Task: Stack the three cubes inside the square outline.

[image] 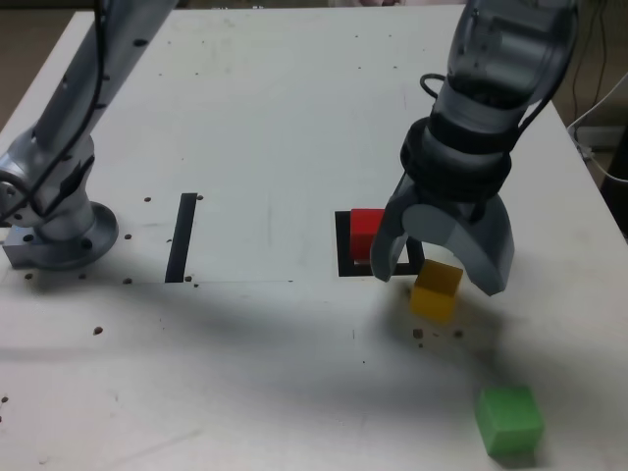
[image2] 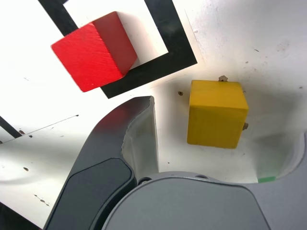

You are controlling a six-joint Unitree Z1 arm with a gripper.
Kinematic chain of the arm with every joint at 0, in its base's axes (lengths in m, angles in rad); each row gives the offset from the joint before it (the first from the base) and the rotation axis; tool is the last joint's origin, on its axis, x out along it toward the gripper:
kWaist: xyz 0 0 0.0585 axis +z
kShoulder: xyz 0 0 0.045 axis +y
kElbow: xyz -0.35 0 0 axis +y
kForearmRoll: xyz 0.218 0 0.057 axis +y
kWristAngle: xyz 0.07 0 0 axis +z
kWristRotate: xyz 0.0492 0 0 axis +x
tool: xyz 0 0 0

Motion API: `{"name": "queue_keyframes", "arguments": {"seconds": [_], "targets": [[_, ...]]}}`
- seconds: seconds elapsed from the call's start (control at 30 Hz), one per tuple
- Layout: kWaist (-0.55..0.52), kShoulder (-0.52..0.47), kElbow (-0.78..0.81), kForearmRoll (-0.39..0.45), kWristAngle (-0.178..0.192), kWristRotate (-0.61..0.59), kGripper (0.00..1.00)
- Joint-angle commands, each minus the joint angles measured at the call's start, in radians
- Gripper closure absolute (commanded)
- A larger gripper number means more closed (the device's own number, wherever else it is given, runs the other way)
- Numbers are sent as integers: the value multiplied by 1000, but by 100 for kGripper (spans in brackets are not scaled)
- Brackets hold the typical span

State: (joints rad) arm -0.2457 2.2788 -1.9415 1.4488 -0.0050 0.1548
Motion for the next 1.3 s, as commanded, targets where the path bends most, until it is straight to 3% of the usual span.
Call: {"name": "queue_keyframes", "arguments": {"seconds": [0.0, 0.17, 0.53, 0.87, 1.03, 1.27], "targets": [[-3, 10, -8, -2, -3, -1, 5], [-3, 27, -15, -3, -4, -1, 11], [-12, 47, -20, -8, -12, -11, 33], [-33, 50, -16, -31, -10, -23, 63], [-40, 48, -14, -45, -12, -23, 69], [-42, 47, -14, -48, -13, -23, 70]]}}
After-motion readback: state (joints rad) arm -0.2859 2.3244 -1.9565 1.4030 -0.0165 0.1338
